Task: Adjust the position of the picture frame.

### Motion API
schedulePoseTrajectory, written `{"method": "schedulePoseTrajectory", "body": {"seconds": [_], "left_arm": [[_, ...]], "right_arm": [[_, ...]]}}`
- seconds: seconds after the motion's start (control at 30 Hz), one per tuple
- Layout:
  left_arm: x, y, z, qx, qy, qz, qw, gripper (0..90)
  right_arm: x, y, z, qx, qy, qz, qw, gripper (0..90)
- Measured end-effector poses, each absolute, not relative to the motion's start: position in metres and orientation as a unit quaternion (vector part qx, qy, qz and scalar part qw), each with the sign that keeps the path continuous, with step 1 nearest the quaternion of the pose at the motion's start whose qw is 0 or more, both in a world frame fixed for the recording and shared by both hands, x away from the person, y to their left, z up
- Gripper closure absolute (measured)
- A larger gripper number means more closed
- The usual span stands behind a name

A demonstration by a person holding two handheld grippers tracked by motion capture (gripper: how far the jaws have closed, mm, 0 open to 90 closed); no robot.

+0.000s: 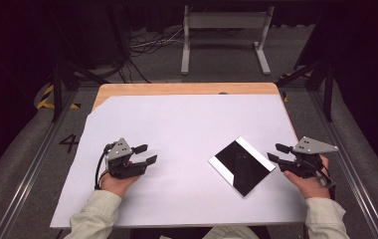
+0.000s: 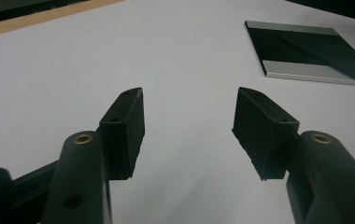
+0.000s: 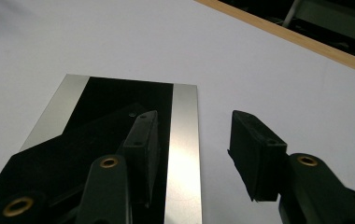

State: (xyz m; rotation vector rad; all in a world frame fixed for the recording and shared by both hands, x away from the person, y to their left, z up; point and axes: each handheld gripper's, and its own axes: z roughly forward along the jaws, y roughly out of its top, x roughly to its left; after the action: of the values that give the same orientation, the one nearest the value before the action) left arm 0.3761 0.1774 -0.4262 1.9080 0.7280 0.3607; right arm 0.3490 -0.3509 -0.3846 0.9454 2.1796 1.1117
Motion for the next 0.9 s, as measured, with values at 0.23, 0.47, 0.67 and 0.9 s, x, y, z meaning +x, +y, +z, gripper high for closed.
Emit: {"method": "schedulePoseTrajectory", "body": {"seconds": [0.23,0.47,0.67,0.9], "left_arm": [[0.3758,0.1768,-0.425,0.793,0.301,0.15,0.508,45.5],[0.3792,0.1742,-0.4248,0.793,0.306,0.138,0.508,46.6],[0.3799,0.1733,-0.4245,0.796,0.303,0.137,0.506,47.0],[0.3798,0.1735,-0.425,0.796,0.305,0.135,0.505,47.2]], "right_arm": [[0.3475,-0.3504,-0.3821,0.345,0.814,0.396,0.249,59.0],[0.3461,-0.3488,-0.379,0.355,0.824,0.373,0.235,66.1],[0.3461,-0.3482,-0.3808,0.37,0.847,0.317,0.211,83.2],[0.3477,-0.3475,-0.3842,0.381,0.856,0.287,0.201,89.7]]}}
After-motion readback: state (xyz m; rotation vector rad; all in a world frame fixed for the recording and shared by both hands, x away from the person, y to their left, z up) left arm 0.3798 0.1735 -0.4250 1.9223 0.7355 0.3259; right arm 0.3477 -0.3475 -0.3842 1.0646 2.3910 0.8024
